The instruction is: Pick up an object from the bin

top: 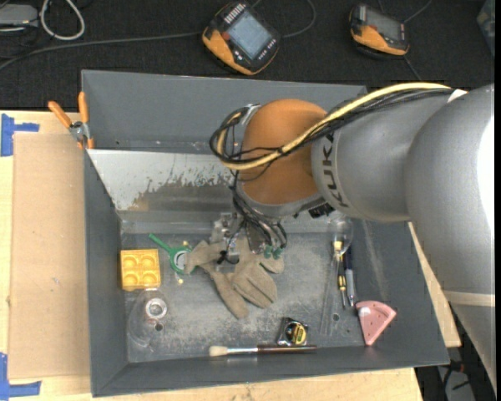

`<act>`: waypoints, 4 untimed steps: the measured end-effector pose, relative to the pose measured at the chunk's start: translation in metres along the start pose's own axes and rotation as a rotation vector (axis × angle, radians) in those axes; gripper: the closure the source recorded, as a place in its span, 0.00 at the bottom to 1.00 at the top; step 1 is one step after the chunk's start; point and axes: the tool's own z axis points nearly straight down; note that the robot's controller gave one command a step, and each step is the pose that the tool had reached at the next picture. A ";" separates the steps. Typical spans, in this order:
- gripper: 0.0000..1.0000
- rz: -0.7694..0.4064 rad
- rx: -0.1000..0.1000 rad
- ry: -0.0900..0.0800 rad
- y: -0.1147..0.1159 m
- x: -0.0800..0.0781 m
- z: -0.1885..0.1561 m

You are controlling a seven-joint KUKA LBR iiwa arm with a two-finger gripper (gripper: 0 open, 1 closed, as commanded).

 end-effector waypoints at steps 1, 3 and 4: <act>1.00 0.001 0.000 0.006 0.000 0.002 -0.006; 1.00 0.002 0.000 0.010 0.000 0.002 -0.044; 1.00 0.002 0.000 0.005 0.000 0.001 -0.068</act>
Offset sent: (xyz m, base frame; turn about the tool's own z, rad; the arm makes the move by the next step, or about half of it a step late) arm -0.0013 -0.0002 0.0171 0.0006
